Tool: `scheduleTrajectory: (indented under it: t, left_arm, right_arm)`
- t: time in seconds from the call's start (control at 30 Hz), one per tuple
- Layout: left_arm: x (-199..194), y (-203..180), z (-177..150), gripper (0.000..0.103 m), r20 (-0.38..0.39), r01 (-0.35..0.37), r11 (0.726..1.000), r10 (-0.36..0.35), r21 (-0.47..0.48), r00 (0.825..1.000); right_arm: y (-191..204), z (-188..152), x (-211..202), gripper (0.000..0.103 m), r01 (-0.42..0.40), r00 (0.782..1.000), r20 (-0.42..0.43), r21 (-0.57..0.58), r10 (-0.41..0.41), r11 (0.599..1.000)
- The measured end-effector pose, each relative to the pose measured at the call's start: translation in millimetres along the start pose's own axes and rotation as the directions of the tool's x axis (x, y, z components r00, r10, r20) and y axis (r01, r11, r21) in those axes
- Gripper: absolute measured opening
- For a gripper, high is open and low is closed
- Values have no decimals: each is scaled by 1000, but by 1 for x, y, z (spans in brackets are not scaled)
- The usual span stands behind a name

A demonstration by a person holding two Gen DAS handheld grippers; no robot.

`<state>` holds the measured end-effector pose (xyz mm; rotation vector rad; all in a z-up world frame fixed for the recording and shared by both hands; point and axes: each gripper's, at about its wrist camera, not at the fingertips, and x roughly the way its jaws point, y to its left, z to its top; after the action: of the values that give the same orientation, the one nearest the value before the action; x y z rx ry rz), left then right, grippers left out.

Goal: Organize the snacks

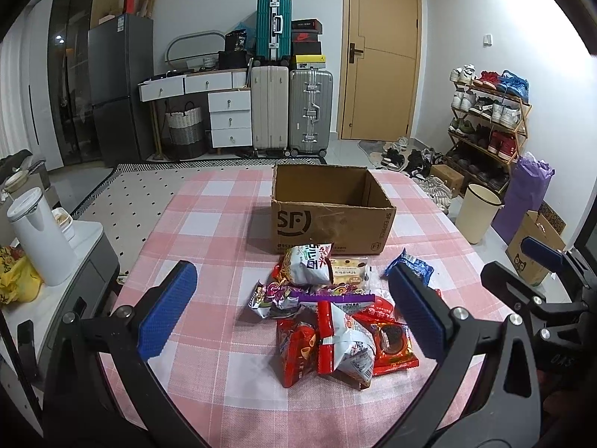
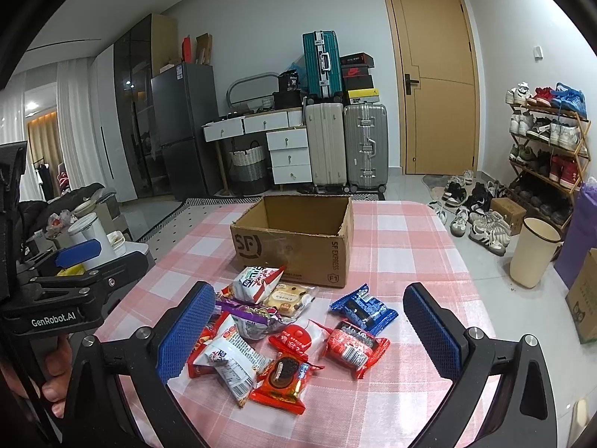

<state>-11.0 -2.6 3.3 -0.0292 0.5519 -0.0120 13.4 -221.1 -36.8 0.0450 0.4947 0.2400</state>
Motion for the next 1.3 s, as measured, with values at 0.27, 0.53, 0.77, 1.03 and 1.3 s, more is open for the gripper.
scheduleTrajectory:
  t: [0.27,0.53,0.77,1.03,1.3]
  left_arm:
    - [3,1,-5,102,-7,4,1000,-4,-2,1000]
    - [10,2,-12,102,-33,25,1000,-26,-10,999]
    - [15,2,-14,102,-45,25,1000,-25,-8,999]
    - [20,3,-14,102,-60,21,1000,-21,-4,998]
    - [32,7,-15,102,-83,16,1000,-17,-10,996]
  right_arm:
    - [1,1,-1,103,-3,1000,-1,2,3,1000]
    - [-1,-3,4,103,-1,1000,-4,4,1,1000]
    - [0,-5,5,103,8,1000,-3,-3,-8,1000]
    - [-1,-5,6,103,9,1000,-5,-7,-9,1000]
    - [-18,-12,13,103,10,1000,-12,20,-10,1000]
